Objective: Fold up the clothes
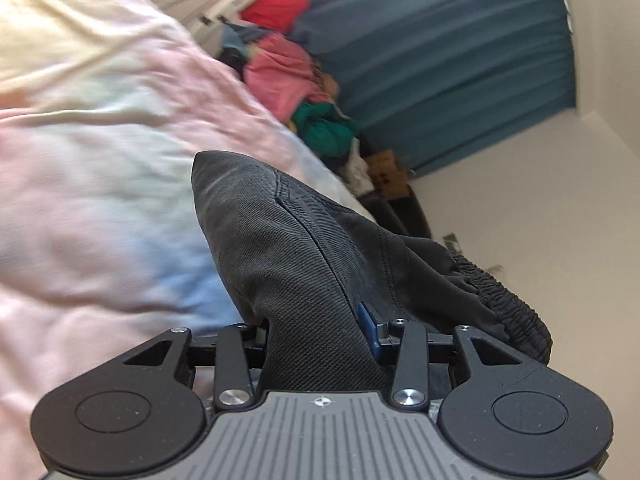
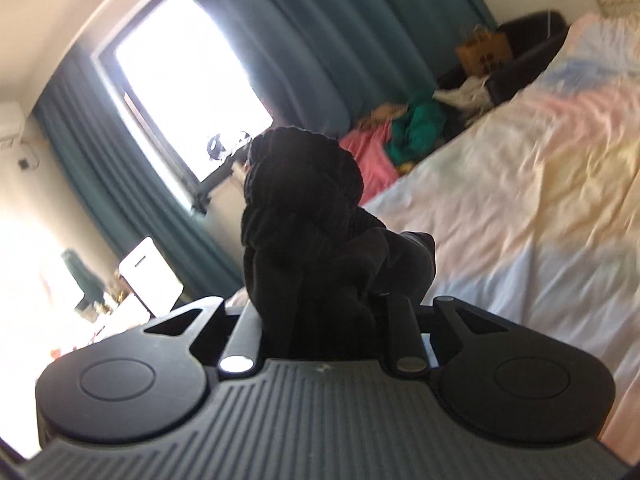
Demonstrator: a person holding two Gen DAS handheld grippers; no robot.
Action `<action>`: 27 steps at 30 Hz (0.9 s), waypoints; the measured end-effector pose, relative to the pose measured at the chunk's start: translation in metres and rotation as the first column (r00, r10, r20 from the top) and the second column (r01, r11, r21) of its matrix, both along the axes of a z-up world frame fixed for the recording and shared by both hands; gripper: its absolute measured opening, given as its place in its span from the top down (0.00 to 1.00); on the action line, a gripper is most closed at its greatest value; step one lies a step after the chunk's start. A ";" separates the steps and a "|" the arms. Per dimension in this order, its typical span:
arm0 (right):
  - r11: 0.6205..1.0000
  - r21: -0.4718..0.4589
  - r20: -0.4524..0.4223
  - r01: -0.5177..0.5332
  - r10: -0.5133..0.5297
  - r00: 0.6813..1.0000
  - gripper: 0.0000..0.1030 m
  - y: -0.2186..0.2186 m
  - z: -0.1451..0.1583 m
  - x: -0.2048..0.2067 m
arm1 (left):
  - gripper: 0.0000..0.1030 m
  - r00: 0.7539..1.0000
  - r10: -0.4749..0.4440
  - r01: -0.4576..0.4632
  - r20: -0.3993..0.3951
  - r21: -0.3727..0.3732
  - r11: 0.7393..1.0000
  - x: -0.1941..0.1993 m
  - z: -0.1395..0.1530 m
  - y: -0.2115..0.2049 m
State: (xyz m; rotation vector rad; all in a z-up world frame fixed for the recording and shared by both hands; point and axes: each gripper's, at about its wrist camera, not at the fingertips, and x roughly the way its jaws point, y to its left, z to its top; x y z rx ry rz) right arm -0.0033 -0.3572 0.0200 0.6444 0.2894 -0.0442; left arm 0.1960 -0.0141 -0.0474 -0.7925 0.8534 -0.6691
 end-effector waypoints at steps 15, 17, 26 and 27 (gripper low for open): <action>0.943 -0.008 -0.178 0.332 -0.328 0.928 0.79 -0.273 -0.031 0.117 | 0.59 0.943 -0.323 0.330 -0.076 0.118 0.936 0.208 -0.029 -0.375; 0.928 0.024 -0.198 0.373 -0.361 0.911 0.79 -0.300 -0.055 0.123 | 0.59 0.930 -0.357 0.366 -0.083 0.157 0.917 0.216 -0.051 -0.403; 0.909 0.057 -0.251 0.413 -0.388 0.887 0.78 -0.288 -0.162 0.077 | 0.48 0.889 -0.456 0.425 0.033 0.306 0.852 0.184 -0.114 -0.406; 0.907 0.062 -0.258 0.416 -0.389 0.885 0.77 -0.285 -0.173 0.072 | 0.45 0.890 -0.452 0.416 0.054 0.306 0.856 0.178 -0.118 -0.401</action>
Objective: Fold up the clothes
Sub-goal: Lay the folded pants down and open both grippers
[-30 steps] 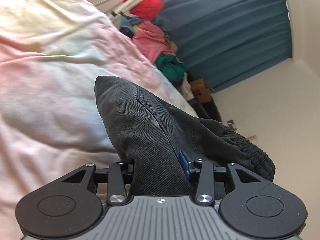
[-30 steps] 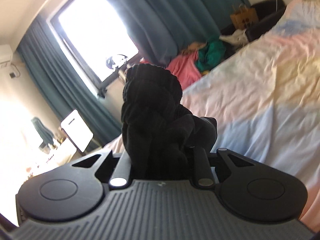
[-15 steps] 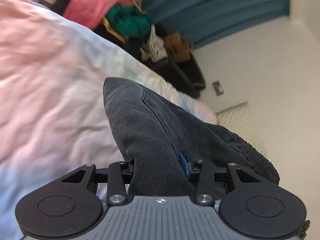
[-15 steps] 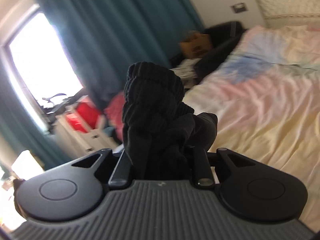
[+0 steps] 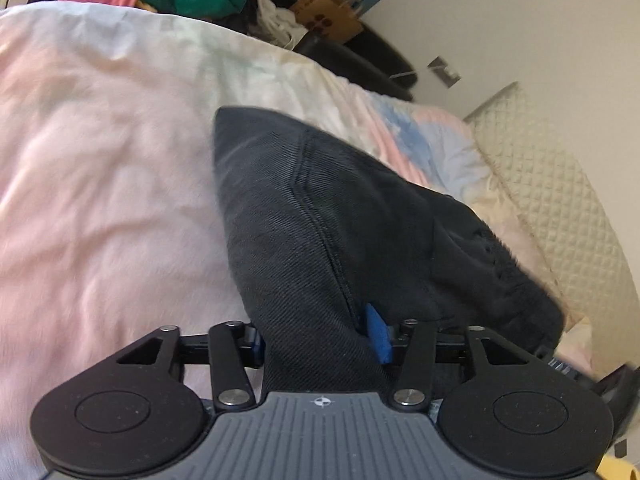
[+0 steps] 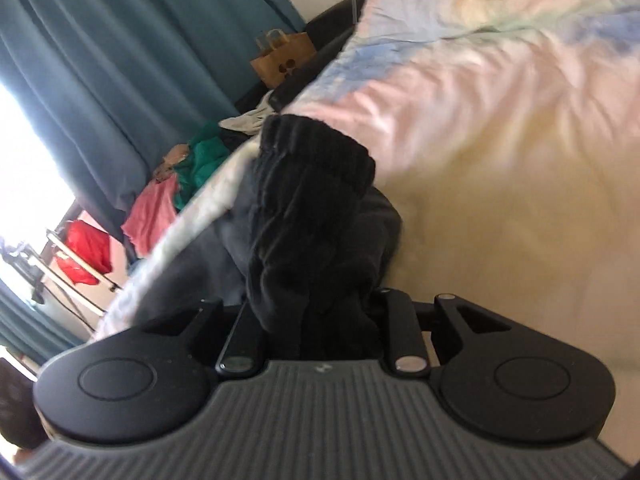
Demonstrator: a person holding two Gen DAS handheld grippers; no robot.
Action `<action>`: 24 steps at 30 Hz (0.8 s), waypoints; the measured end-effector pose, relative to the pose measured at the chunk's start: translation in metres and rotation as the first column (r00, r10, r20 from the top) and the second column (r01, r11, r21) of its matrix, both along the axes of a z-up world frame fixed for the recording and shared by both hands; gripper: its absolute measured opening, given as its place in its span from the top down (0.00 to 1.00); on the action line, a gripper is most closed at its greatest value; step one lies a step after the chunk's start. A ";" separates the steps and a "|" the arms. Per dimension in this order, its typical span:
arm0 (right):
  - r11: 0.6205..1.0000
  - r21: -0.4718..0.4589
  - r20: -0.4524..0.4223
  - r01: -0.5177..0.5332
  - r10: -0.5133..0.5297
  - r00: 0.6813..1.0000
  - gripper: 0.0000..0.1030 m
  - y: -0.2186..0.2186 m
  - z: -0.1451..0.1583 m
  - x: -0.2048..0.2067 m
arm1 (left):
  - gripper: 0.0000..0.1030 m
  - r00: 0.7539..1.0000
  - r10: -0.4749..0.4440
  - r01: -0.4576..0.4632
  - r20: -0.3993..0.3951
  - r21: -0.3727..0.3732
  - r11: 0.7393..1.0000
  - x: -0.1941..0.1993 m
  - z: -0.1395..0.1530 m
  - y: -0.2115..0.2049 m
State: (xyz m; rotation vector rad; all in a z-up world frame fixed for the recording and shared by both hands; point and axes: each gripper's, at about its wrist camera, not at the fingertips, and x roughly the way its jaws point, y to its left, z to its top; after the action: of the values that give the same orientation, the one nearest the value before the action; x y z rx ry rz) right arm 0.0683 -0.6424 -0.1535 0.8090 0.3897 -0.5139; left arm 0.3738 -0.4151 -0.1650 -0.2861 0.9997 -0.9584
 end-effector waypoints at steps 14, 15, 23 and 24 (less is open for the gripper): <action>0.999 0.022 -0.116 0.024 -0.021 0.993 0.59 0.016 0.058 -0.056 | 0.37 0.985 0.046 -0.077 0.165 0.185 0.980 -0.091 0.104 0.037; 1.000 -0.019 -0.114 -0.005 0.002 0.993 0.59 0.023 0.073 -0.061 | 0.35 0.978 0.037 -0.080 0.205 0.205 0.975 -0.102 0.115 0.039; 0.967 -0.220 -0.046 -0.130 0.123 0.991 0.54 0.094 0.174 -0.115 | 0.16 0.911 0.019 -0.104 0.411 0.185 0.977 -0.212 0.204 0.077; 0.959 -0.248 -0.038 -0.135 0.129 0.991 0.50 0.103 0.183 -0.122 | 0.11 0.901 0.019 -0.105 0.433 0.175 0.979 -0.226 0.214 0.085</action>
State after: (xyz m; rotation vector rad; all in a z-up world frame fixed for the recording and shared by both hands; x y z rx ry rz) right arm -0.0536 -0.5390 0.0299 0.5293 0.3870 -0.4370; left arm 0.1474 -0.3304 0.0488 0.0604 0.6644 -0.8102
